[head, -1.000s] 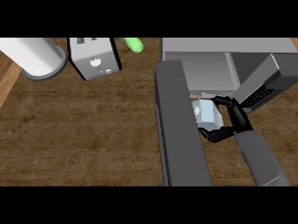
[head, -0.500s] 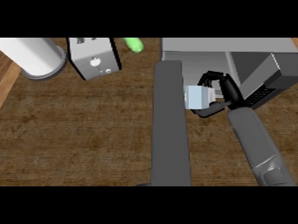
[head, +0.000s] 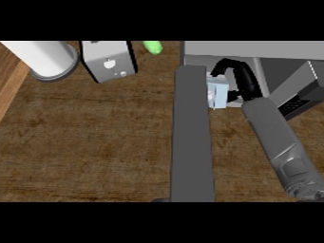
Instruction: Pick up the milk, place it into the microwave and close the microwave
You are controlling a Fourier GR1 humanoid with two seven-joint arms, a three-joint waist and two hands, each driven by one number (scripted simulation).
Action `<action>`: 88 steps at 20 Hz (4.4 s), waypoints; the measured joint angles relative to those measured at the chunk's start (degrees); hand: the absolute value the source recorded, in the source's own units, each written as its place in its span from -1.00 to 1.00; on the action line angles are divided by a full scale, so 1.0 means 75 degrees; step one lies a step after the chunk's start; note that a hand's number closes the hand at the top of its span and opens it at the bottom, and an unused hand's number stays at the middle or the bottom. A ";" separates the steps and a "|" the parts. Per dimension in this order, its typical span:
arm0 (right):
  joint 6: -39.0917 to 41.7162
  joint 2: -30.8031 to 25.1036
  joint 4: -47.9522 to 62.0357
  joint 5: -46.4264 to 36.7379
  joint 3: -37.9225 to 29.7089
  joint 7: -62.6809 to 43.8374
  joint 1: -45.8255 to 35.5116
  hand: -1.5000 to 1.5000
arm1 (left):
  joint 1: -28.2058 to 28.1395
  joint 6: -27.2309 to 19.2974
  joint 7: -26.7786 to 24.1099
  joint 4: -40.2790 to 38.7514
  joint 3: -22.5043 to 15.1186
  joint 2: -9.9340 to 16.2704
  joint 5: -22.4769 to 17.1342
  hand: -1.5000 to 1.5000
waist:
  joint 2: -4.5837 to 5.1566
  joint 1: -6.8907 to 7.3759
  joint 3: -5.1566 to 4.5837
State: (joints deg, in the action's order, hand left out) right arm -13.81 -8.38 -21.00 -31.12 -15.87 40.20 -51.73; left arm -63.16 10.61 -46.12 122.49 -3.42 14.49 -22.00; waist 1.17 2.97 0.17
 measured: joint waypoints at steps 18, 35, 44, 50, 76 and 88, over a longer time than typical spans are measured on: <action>-0.2406 -0.0381 0.1337 -0.0130 -0.0613 -0.0710 -0.0990 -1.00 | 0.1369 -0.0114 0.0671 -0.0408 0.0250 0.0282 0.0036 -1.00 | 0.0295 0.0529 0.0010; -0.0507 -0.0320 0.1725 0.0500 -0.1171 0.0648 -0.0740 -1.00 | 0.1808 -0.0060 0.1039 -0.0405 -0.0547 0.0183 0.0674 -1.00 | 0.0152 0.0303 0.0016; 0.0818 -0.0323 0.1722 0.0883 -0.1395 0.1382 -0.0262 -1.00 | 0.2135 -0.0365 0.1354 -0.0265 -0.1393 -0.0126 0.1610 -1.00 | -0.0002 -0.0015 0.0000; 0.1329 -0.0124 0.1480 0.1033 -0.1307 0.1719 0.0360 -1.00 | 0.2498 -0.0692 0.1791 -0.0187 -0.2040 -0.0383 0.2283 -1.00 | -0.0105 -0.0239 -0.0012; 0.3723 -0.0069 -0.3777 0.2222 -0.0351 0.1464 0.5459 -1.00 | 0.6980 -0.1097 0.5338 -0.2270 -0.3144 -0.1446 0.4096 1.00 | -0.0236 -0.0758 -0.0040; 0.4373 -0.0665 -0.6399 0.3204 -0.0499 0.0909 0.7479 -1.00 | 0.9807 -0.0989 0.5270 -0.6206 -0.4164 -0.1869 0.4128 1.00 | -0.0153 -0.0738 -0.0038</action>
State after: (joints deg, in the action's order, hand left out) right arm 18.98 -13.37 -69.00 -7.09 -19.61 47.02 4.36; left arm 10.39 3.19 -6.59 75.94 -34.65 0.47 8.95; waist 0.02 -2.56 -0.11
